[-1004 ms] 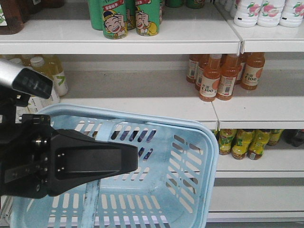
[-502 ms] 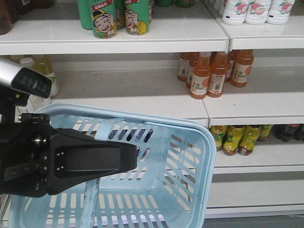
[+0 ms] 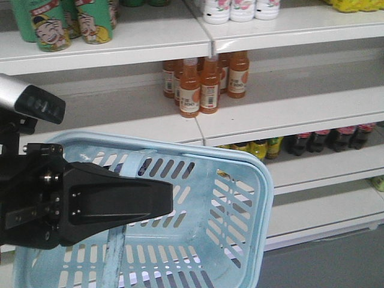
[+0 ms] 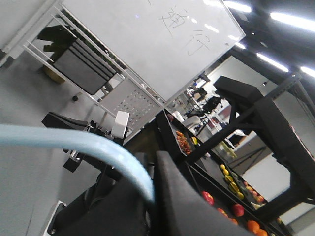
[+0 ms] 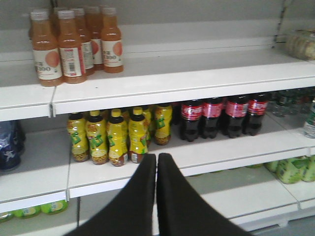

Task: Place coke in basket with both arms
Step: 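Drive the base away from the shelf, holding the basket in the left gripper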

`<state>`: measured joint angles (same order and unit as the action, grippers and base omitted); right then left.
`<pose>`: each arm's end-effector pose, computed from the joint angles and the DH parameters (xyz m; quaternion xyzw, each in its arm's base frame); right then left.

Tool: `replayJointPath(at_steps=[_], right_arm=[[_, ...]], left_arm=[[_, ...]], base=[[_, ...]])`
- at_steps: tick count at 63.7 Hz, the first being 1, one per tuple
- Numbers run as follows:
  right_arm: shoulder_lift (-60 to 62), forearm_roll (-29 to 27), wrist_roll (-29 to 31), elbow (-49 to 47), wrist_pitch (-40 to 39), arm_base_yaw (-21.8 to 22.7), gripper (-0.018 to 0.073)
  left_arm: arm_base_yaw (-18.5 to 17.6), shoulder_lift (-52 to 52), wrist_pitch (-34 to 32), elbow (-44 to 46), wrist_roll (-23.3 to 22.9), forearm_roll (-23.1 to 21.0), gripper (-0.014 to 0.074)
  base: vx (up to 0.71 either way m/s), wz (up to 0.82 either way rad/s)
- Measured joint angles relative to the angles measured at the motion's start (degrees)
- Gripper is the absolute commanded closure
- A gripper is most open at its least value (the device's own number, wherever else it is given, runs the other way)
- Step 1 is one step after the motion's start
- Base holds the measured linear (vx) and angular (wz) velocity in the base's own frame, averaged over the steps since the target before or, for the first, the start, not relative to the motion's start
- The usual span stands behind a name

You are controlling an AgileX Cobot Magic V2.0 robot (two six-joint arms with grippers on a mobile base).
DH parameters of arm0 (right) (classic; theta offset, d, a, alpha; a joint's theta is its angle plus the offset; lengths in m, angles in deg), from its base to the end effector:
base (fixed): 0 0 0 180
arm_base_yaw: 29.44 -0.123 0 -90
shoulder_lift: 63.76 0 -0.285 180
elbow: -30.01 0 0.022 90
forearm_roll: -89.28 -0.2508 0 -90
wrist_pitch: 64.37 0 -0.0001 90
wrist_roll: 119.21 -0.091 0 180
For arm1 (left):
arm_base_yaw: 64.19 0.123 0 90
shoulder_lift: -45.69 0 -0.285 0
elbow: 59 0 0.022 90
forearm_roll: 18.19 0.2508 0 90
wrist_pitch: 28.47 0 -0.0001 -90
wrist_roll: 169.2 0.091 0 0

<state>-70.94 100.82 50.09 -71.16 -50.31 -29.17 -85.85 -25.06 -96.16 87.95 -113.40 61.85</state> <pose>0.0554 -0.0047 0.1825 0.0141 0.7647 -0.0229 0.6438 0.1478 -0.1479 0.3595 0.2161 0.6488 -0.6820 0.2593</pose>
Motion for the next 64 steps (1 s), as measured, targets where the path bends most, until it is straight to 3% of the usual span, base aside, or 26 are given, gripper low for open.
replayJointPath(at_steps=[64], right_arm=[[0.0, 0.0, 0.0, 0.0, 0.0, 0.0, 0.0564]], left_arm=[[0.0, 0.0, 0.0, 0.0, 0.0, 0.0, 0.0602]], base=[[-0.06, -0.58]])
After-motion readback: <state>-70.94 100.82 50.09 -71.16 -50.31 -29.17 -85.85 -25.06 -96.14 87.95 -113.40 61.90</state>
